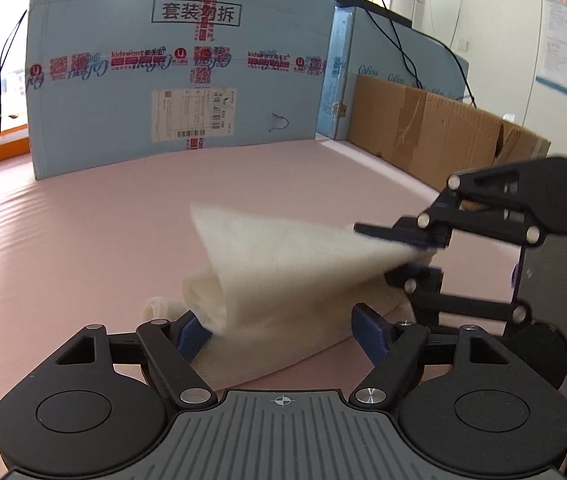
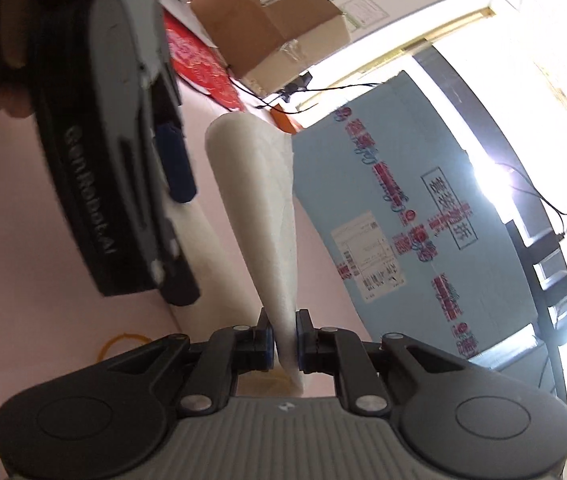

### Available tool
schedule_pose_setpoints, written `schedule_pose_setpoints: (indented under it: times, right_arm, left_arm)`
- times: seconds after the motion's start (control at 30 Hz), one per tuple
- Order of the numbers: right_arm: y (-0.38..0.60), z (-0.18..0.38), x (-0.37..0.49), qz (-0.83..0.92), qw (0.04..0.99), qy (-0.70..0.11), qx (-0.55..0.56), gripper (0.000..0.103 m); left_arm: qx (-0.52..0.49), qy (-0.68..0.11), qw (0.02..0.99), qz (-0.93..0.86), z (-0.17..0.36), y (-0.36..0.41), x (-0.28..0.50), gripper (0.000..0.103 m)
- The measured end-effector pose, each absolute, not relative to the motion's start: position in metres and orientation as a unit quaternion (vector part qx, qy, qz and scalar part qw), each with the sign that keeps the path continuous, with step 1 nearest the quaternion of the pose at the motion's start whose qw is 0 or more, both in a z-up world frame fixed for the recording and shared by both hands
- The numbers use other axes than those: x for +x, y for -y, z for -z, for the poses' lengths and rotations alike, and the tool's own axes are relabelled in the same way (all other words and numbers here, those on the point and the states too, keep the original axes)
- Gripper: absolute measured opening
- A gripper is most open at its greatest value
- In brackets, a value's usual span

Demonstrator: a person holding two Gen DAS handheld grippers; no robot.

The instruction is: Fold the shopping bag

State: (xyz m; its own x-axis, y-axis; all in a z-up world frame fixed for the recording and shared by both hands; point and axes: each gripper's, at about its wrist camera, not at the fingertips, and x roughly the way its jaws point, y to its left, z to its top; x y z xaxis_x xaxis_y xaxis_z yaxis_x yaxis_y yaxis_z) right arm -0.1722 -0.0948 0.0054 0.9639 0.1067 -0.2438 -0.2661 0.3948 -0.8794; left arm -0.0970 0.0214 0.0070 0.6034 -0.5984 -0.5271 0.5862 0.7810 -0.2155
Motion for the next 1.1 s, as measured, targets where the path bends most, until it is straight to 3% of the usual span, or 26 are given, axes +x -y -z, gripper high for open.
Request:
schedule_pose_setpoints:
  times: [0.13, 0.27, 0.43, 0.63, 0.8, 1.0, 1.1]
  right_arm:
    - [0.091, 0.001, -0.172, -0.127, 0.820, -0.071, -0.554, 0.011]
    - [0.085, 0.001, -0.173, -0.141, 0.818, -0.066, -0.554, 0.011]
    - [0.082, 0.008, -0.175, -0.149, 0.809, -0.065, -0.564, 0.011]
    - [0.075, 0.005, -0.171, -0.145, 0.817, -0.079, -0.552, 0.011]
    - [0.074, -0.003, -0.171, -0.153, 0.839, -0.105, -0.511, 0.015]
    - [0.114, -0.032, -0.177, -0.199, 0.874, -0.150, -0.418, 0.042]
    - [0.131, -0.043, -0.174, -0.222, 0.887, -0.178, -0.364, 0.048]
  left_arm:
    - [-0.122, -0.299, 0.877, 0.355, -0.001, -0.048, -0.085, 0.077]
    - [-0.132, -0.265, 0.892, 0.343, -0.008, -0.055, -0.092, 0.077]
    - [-0.073, -0.193, 0.938, 0.277, -0.033, -0.055, -0.115, 0.085]
    - [0.070, -0.247, 0.948, 0.188, -0.019, -0.020, -0.105, 0.084]
    - [0.091, -0.277, 0.943, 0.164, -0.009, -0.018, -0.096, 0.086]
    - [0.083, -0.276, 0.941, 0.174, -0.008, -0.027, -0.100, 0.086]
    - [0.088, -0.267, 0.942, 0.183, -0.011, -0.023, -0.101, 0.086]
